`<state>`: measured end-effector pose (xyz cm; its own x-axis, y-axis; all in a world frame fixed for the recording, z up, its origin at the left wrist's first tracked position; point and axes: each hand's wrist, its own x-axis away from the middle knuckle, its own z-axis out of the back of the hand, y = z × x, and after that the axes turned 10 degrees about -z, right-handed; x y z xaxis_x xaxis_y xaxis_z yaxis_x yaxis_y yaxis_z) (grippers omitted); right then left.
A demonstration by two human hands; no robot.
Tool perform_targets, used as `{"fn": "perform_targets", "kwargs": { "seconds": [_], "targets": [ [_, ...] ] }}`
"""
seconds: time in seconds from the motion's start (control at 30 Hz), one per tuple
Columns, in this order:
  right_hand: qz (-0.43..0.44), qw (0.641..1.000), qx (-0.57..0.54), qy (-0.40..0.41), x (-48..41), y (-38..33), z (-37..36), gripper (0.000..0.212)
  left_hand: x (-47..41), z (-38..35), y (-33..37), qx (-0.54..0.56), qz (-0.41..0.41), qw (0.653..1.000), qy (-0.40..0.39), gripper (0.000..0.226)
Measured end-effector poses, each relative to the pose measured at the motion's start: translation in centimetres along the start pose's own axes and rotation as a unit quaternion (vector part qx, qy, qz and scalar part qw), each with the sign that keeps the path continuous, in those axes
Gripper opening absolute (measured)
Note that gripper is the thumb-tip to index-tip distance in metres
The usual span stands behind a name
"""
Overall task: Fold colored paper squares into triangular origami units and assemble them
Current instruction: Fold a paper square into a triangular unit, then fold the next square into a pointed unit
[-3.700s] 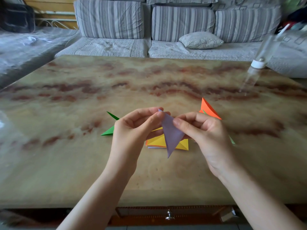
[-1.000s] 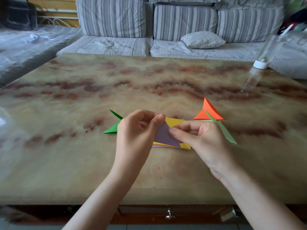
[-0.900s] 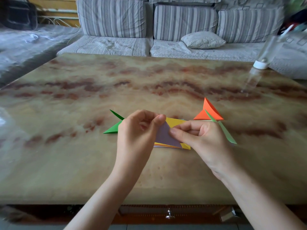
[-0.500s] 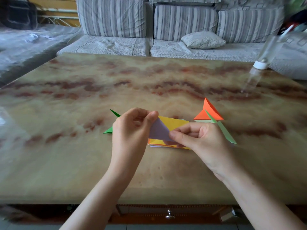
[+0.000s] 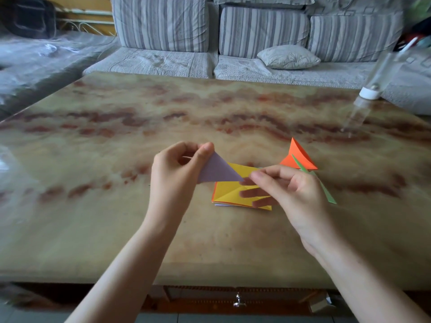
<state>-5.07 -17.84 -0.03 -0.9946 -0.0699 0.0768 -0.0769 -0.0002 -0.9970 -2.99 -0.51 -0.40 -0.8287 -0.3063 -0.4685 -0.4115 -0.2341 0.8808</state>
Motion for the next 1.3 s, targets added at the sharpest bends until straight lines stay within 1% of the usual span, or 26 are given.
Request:
{"fn": "perform_targets", "kwargs": {
  "seconds": [0.07,0.1,0.13,0.17,0.2,0.27,0.33,0.4,0.47,0.5,0.6,0.7,0.77,0.83,0.9,0.97,1.03,1.07,1.1,1.13,1.2,1.23,1.3],
  "targets": [
    [0.004,1.0,0.005,0.003,-0.3,0.1,-0.1,0.015,0.2,-0.1,0.1,-0.008,0.006,1.0,-0.02,0.017],
    [0.02,1.0,0.023,0.007,-0.4,0.3,-0.1,0.013,0.1,0.1,0.0,-0.013,0.012,0.999,-0.032,0.016],
    [0.051,0.997,0.061,0.013,-0.5,0.6,0.0,0.01,-0.2,0.4,-0.2,-0.023,0.015,0.999,-0.041,0.015],
    [0.09,0.988,0.121,0.022,-0.7,1.0,0.0,0.006,-0.5,0.8,-0.5,-0.042,0.014,0.998,-0.045,0.015],
    [0.125,0.972,0.197,0.03,-0.8,1.4,0.1,0.006,-0.9,1.3,-0.8,-0.071,0.008,0.996,-0.043,0.015],
    [0.169,0.922,0.345,0.046,-1.2,2.3,0.1,0.022,-1.6,2.5,-1.3,-0.136,-0.003,0.99,-0.027,0.018],
    [0.17,0.885,0.432,0.03,-1.5,3.0,0.1,0.038,-2.1,3.9,-1.6,-0.163,0.0,0.987,-0.007,0.019],
    [0.163,0.862,0.48,0.01,-1.6,3.3,-0.1,0.045,-2.4,5.1,-2.0,-0.182,0.019,0.983,-0.008,0.014],
    [0.161,0.851,0.499,0.006,-1.6,3.1,-0.1,0.044,-2.4,6.1,-2.3,-0.229,0.049,0.972,-0.026,0.008],
    [0.157,0.848,0.506,0.01,-1.6,3.0,-0.1,0.043,-2.3,6.4,-2.5,-0.257,0.061,0.964,-0.032,0.008],
    [0.15,0.842,0.517,0.02,-1.5,2.7,-0.2,0.037,-1.5,6.9,-2.9,-0.339,0.085,0.935,-0.053,0.017],
    [0.143,0.849,0.508,0.027,-1.6,2.8,-0.1,0.031,-1.4,6.9,-3.1,-0.377,0.107,0.917,-0.068,0.024],
    [0.148,0.857,0.492,0.031,-1.5,3.0,-0.1,0.025,-1.6,7.1,-3.2,-0.394,0.102,0.911,-0.062,0.03],
    [0.186,0.853,0.485,0.047,-1.5,3.1,-0.2,0.018,-1.8,7.2,-3.1,-0.406,0.048,0.912,-0.038,0.03],
    [0.246,0.836,0.482,0.091,-1.4,3.2,-0.3,0.014,-1.9,7.1,-2.5,-0.396,-0.041,0.917,0.001,0.023],
    [0.279,0.823,0.476,0.137,-1.5,3.2,-0.3,0.016,-1.8,6.6,-1.4,-0.353,-0.107,0.929,0.04,0.018],
    [0.292,0.82,0.46,0.174,-1.6,2.8,-0.1,0.021,-1.4,5.5,-0.2,-0.278,-0.126,0.951,0.047,0.024],
    [0.299,0.823,0.445,0.187,-1.6,2.6,0.0,0.02,-1.1,4.8,0.2,-0.248,-0.118,0.961,0.034,0.029],
    [0.308,0.829,0.425,0.194,-1.6,2.4,0.1,0.018,-0.8,4.1,0.4,-0.223,-0.094,0.97,0.012,0.033],
    [0.316,0.835,0.404,0.199,-1.5,2.2,0.2,0.016,-0.5,3.3,0.5,-0.191,-0.053,0.98,-0.018,0.037],
    [0.325,0.849,0.362,0.208,-1.4,1.8,0.4,0.017,0.2,1.9,0.5,-0.084,0.07,0.989,-0.098,0.044],
    [0.327,0.856,0.343,0.209,-1.3,1.7,0.4,0.017,0.5,1.4,0.7,-0.022,0.137,0.981,-0.135,0.048],
    [0.34,0.866,0.308,0.198,-1.3,1.6,0.3,0.016,0.7,0.8,1.0,0.062,0.243,0.95,-0.186,0.057]
  ]
}}
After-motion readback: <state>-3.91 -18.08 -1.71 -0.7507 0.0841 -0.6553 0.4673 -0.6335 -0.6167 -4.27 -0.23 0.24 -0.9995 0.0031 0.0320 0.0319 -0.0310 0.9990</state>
